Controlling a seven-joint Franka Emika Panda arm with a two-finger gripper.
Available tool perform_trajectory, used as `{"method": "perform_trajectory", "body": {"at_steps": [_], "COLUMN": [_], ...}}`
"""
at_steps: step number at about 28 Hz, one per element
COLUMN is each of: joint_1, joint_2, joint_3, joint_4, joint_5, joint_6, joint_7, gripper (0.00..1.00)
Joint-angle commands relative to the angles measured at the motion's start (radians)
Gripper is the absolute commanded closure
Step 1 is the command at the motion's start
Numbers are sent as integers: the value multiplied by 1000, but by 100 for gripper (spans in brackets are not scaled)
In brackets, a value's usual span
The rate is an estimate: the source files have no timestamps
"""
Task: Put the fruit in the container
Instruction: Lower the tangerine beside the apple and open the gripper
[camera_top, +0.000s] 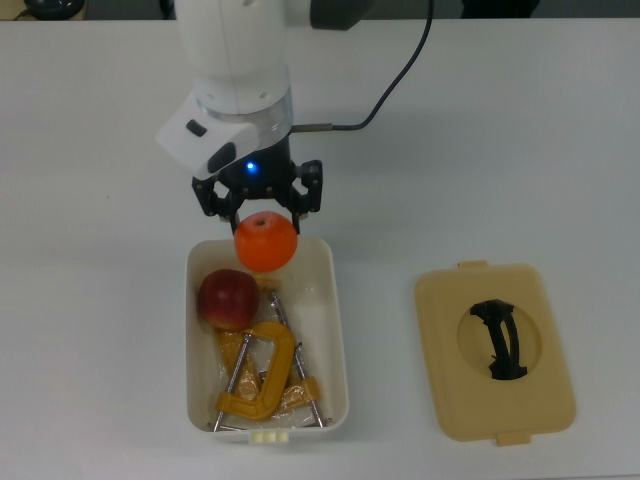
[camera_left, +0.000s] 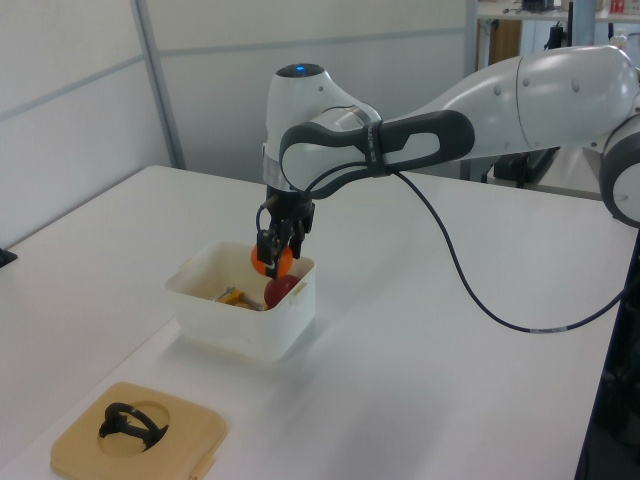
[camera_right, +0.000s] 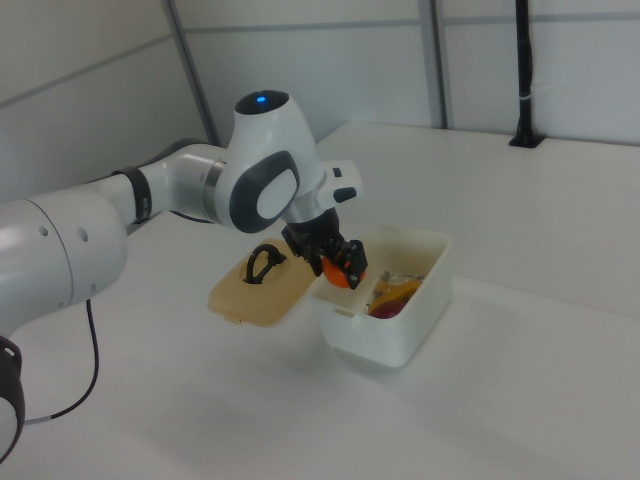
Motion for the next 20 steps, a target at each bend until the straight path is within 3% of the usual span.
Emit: {"method": "perform_trajectory", "body": {"at_steps": [1,2,3,10,20], "joint_1": [-5,-7,-5,-17,-85], "joint_2": [8,8,7,-7,-108], "joint_3": [-6,-6,-6,-9,-12], "joint_4": [14,14,13,2,2], "joint_5": [14,14,13,10,-1], "joint_6": [21,18,15,-79,-349], "joint_7": [20,20,17,5,-109], "gripper": [10,1,0,0,0]}}
